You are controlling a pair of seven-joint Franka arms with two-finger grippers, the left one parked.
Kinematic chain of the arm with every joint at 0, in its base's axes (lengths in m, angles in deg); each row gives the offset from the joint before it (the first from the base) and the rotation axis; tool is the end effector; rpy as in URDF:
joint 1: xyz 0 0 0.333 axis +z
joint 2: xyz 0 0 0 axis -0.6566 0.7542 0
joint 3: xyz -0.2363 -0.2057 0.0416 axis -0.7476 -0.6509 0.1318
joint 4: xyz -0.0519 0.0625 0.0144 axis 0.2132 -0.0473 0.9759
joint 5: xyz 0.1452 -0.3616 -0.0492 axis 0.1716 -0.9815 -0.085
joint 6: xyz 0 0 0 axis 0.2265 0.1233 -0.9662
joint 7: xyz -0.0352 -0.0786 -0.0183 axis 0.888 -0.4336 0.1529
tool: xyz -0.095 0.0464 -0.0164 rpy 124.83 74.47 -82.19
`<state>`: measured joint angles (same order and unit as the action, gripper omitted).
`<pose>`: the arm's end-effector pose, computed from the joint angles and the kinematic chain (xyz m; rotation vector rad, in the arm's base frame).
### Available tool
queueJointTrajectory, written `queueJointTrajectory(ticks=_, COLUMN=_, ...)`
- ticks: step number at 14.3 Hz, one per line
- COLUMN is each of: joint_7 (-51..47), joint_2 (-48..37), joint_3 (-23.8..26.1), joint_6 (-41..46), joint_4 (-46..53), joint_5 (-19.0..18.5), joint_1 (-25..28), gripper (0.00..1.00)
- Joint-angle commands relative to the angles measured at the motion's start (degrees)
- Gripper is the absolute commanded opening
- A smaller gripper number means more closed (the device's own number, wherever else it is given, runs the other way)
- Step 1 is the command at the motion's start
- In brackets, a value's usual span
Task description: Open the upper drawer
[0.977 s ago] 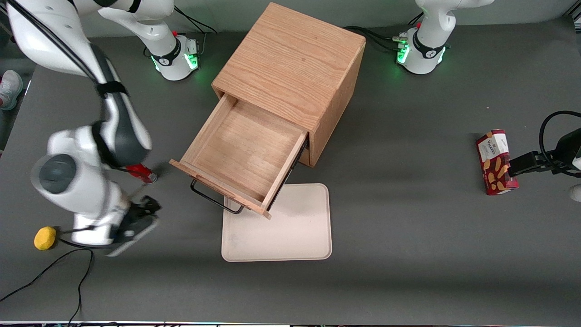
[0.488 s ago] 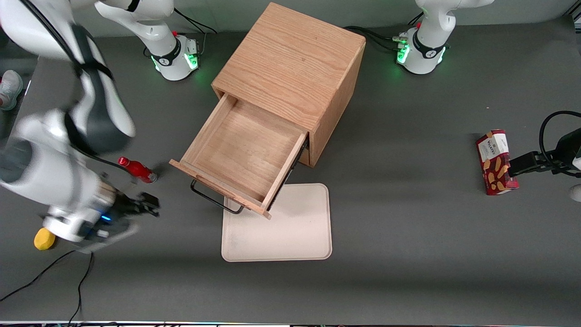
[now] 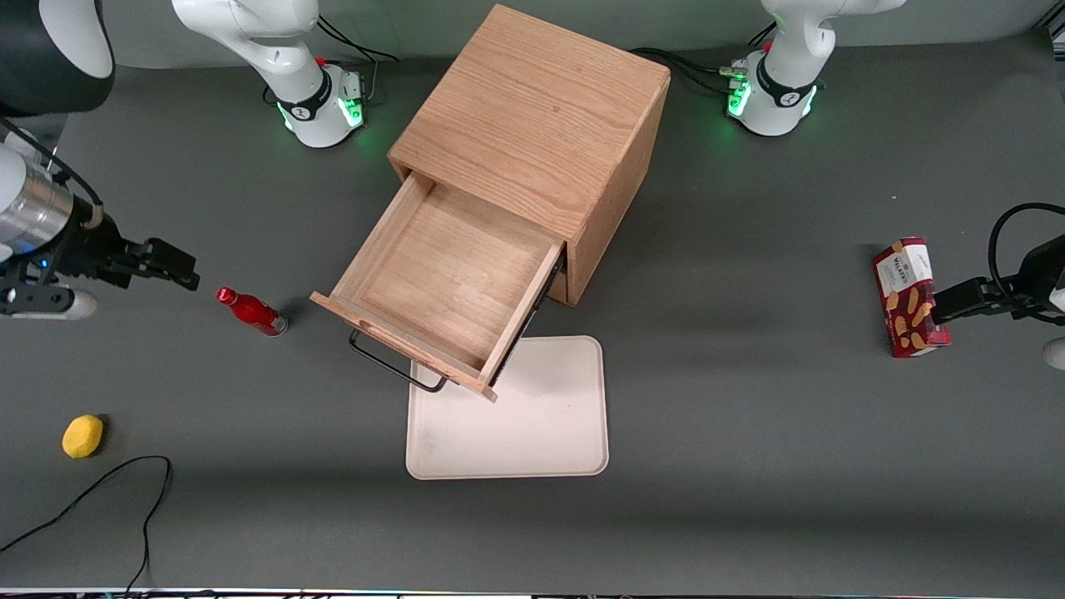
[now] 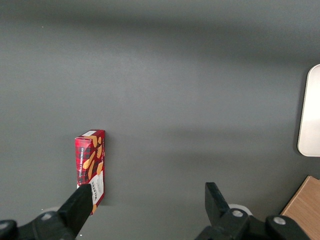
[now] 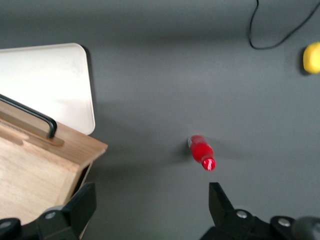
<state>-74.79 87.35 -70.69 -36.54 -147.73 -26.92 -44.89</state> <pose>0.5816 0.0483 0.5986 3.1325 -0.1207 -0.0099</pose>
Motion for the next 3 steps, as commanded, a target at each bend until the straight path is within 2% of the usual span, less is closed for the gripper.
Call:
queueJointTrajectory(ticks=1, joint_7=-1.6, joint_2=-1.7, joint_3=-0.1, joint_6=-1.2, joint_4=-3.2, joint_5=1.4, joint_1=0.0, gripper=1.0)
queueJointTrajectory(ticks=3, joint_7=-1.3, joint_2=-1.4, joint_3=-0.1, joint_6=-1.2, joint_4=-3.3, joint_5=1.3, joint_1=0.0, gripper=1.0)
